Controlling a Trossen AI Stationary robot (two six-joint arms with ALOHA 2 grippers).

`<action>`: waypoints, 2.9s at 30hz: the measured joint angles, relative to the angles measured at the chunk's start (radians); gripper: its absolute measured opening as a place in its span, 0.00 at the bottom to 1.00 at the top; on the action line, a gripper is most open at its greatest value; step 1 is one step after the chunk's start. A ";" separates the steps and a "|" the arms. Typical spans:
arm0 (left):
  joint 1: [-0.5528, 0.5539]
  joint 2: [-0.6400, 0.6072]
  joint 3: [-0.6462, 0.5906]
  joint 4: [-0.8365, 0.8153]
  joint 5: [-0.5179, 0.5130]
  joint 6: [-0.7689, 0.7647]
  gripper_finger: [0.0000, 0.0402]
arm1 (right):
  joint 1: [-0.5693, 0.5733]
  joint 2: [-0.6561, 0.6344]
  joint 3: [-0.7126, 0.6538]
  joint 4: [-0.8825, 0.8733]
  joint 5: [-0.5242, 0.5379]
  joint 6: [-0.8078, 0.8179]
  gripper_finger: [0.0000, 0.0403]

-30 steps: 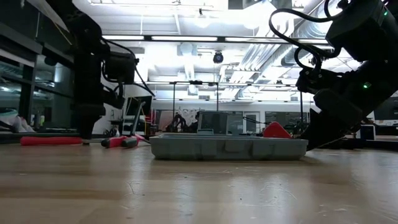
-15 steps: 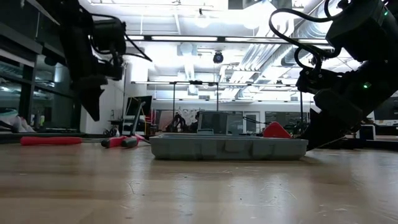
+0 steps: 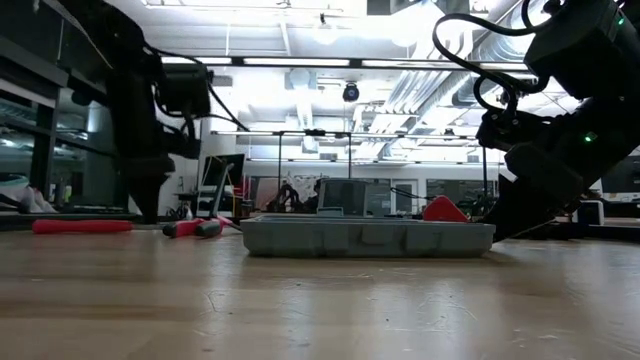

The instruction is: Prefit tool cases

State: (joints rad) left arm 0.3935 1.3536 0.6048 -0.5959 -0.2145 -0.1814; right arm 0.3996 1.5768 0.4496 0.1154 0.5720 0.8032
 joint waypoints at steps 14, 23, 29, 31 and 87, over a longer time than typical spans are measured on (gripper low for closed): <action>-0.007 0.151 0.012 0.015 -0.031 -0.058 0.28 | 0.000 0.000 0.000 -0.002 -0.004 0.000 0.00; -0.017 0.112 0.004 -0.004 -0.028 -0.052 0.05 | 0.000 0.000 0.000 -0.002 -0.005 0.000 0.00; -0.037 0.032 -0.005 -0.042 -0.045 -0.065 0.04 | 0.000 0.000 0.000 -0.002 -0.007 0.000 0.00; -0.041 -0.015 -0.004 -0.053 -0.049 -0.071 0.00 | 0.000 0.000 0.000 -0.004 -0.007 0.000 0.00; -0.112 -0.141 -0.004 -0.109 0.039 -0.289 0.05 | 0.042 0.001 -0.001 -0.019 0.066 -0.045 0.00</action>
State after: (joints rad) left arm 0.2818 1.2122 0.6012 -0.7050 -0.1760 -0.4708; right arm 0.4414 1.5780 0.4484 0.0967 0.6380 0.7586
